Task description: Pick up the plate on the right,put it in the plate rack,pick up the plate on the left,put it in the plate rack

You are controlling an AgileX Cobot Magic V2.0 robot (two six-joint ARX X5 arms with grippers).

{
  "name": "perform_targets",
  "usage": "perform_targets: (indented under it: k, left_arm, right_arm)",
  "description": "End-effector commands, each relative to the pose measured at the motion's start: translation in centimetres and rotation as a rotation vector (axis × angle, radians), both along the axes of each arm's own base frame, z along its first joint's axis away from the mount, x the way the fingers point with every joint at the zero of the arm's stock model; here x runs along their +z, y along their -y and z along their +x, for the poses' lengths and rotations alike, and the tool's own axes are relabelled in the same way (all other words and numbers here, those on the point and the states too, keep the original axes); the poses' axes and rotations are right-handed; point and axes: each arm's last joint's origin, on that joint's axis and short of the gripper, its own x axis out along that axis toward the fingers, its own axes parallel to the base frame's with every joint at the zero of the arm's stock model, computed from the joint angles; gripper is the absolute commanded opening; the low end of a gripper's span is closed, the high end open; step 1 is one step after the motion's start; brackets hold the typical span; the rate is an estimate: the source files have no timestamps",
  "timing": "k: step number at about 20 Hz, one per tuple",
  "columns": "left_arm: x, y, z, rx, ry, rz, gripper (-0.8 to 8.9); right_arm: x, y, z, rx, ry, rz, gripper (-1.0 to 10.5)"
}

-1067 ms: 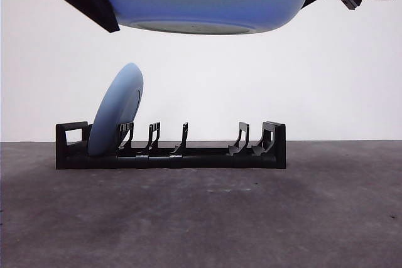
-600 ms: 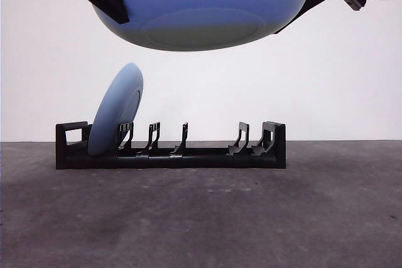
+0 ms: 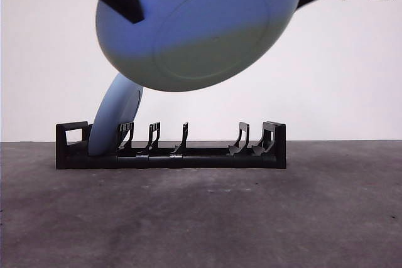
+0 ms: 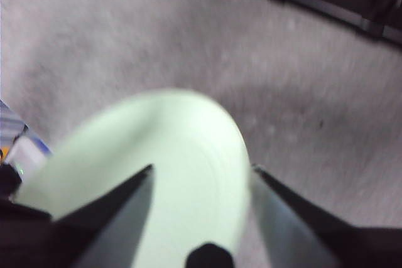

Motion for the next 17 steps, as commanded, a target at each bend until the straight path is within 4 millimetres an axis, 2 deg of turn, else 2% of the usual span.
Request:
perform_targets:
  k: [1,3,5,8,12,17]
  left_arm:
    - [0.3,0.4,0.3,0.038,-0.048,-0.102,-0.08]
    - [0.7,0.4,1.1,0.084,-0.093,-0.208,-0.08]
    - [1.2,0.3,2.5,0.155,-0.127,-0.340,-0.08]
    - [2.5,-0.4,5.5,0.365,-0.146,-0.612,-0.08]
    - [3.4,-1.9,9.4,0.519,-0.174,-0.880,-0.08]
    - [2.4,-1.9,12.2,0.586,-0.161,-0.946,-0.08]
  right_arm:
    - [2.9,0.7,-0.8,-0.016,0.118,0.028,3.6]
    - [6.2,1.9,-2.2,-0.063,0.241,0.043,3.6]
    - [9.4,3.2,-4.4,-0.110,0.370,0.061,3.5]
    - [12.7,5.1,-8.4,-0.145,0.497,0.097,3.5]
    - [13.3,6.8,-12.2,-0.137,0.489,0.084,3.5]
    - [12.8,7.4,-13.5,-0.120,0.426,0.039,3.5]
